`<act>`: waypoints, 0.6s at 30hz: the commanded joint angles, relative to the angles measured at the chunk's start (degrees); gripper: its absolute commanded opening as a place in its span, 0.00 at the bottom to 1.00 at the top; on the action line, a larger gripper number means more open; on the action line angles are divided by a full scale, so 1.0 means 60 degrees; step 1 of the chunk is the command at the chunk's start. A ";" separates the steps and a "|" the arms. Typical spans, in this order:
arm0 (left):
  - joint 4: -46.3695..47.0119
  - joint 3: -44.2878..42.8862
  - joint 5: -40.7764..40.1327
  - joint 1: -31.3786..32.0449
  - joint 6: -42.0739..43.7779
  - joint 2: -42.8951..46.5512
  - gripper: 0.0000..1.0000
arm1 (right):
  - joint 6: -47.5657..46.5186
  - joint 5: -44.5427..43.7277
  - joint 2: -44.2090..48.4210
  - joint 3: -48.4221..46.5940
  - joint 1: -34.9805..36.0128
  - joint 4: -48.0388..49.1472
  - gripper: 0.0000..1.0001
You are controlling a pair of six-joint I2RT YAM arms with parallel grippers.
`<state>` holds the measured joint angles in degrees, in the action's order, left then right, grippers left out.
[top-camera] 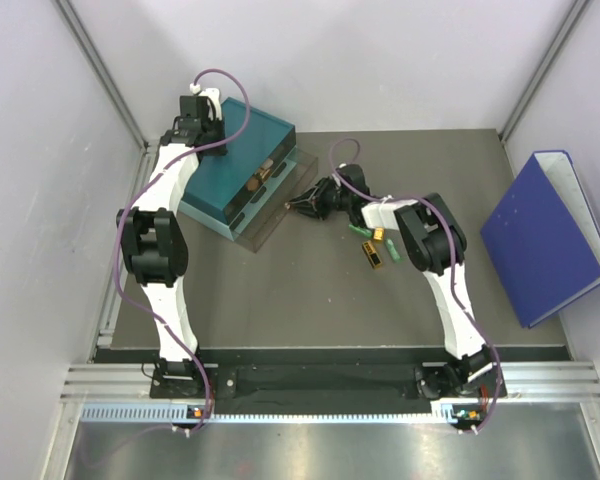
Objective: Organize the makeup
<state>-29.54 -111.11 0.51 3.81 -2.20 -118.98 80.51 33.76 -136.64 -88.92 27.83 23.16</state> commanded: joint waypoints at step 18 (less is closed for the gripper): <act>-0.2313 0.1116 0.0383 0.0141 -0.0147 -0.0605 0.31 | -0.3849 0.0161 0.2279 -0.0292 -0.0347 -0.4715 0.55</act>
<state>-27.99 -109.51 0.56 3.81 -2.15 -118.21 69.23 35.48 -129.32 -83.57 26.06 9.41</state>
